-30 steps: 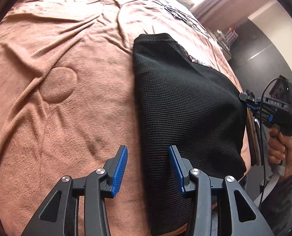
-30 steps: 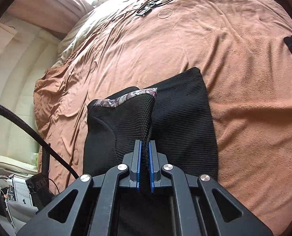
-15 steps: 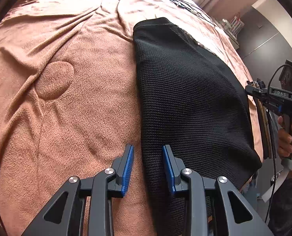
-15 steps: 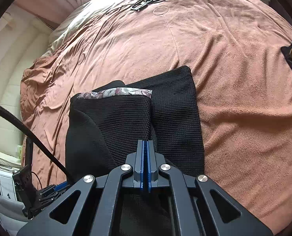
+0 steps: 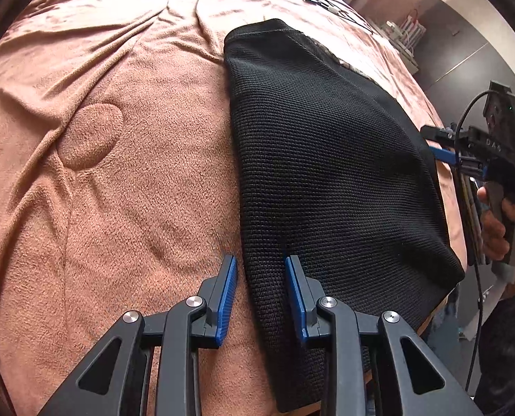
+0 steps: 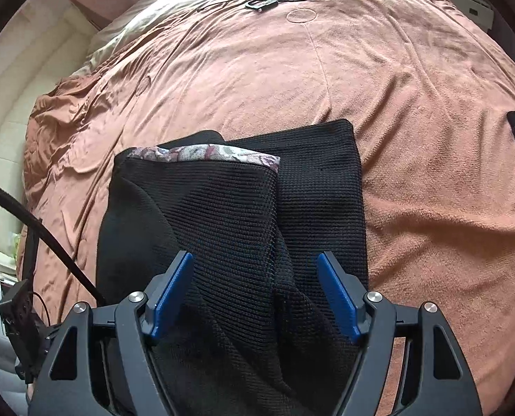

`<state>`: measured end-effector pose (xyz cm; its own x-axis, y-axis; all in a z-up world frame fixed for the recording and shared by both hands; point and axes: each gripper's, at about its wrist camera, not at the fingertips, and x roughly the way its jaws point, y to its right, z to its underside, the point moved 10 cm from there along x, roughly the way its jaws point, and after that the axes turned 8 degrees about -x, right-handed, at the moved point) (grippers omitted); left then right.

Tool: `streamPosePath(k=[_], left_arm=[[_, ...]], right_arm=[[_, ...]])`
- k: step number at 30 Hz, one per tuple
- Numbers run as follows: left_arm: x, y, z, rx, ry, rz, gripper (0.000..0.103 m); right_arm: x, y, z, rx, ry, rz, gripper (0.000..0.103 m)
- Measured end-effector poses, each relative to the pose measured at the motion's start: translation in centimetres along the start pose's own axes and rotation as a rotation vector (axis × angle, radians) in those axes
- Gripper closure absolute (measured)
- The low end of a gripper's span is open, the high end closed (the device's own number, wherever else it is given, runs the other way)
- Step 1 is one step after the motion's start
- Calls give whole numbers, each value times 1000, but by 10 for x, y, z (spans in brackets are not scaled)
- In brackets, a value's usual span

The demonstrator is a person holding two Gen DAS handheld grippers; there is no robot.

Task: Fold small clothes
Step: 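Lift the trim edge with the right tool and fold it over the shirt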

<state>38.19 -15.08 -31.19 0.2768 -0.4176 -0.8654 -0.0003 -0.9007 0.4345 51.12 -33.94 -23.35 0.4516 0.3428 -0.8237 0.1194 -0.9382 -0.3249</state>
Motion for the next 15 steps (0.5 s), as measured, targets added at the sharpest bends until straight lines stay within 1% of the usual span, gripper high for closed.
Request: streamPosePath(k=[2, 3, 4, 5, 6, 7, 8, 9, 12, 15], left_arm=[[-2, -3, 1, 6, -3, -3, 72], [-3, -3, 3, 12, -5, -7, 72], [-1, 0, 0, 21, -7, -12, 72], [-2, 1, 2, 32, -13, -18, 72], [-1, 6, 4, 42, -20, -23, 74], [-1, 9, 7, 54, -31, -25, 76], [-1, 12, 10, 66, -41, -25, 76], [-2, 14, 11, 73, -47, -24, 76], [-7, 14, 12, 63, -51, -1, 76], [-14, 12, 8, 46, -34, 27, 76]], right_arm=[[5, 7, 7, 6, -12, -1, 33], [6, 10, 9, 9, -16, 0, 45], [8, 12, 12, 17, -23, -13, 54], [9, 12, 15, 29, -28, -37, 71], [10, 11, 17, 36, -35, -69, 86], [9, 9, 19, 30, -42, -81, 90], [8, 8, 20, 15, -46, -75, 94], [6, 7, 21, 3, -50, -68, 96], [-1, 8, 21, -7, -56, -64, 97], [-3, 11, 24, -8, -58, -53, 97]])
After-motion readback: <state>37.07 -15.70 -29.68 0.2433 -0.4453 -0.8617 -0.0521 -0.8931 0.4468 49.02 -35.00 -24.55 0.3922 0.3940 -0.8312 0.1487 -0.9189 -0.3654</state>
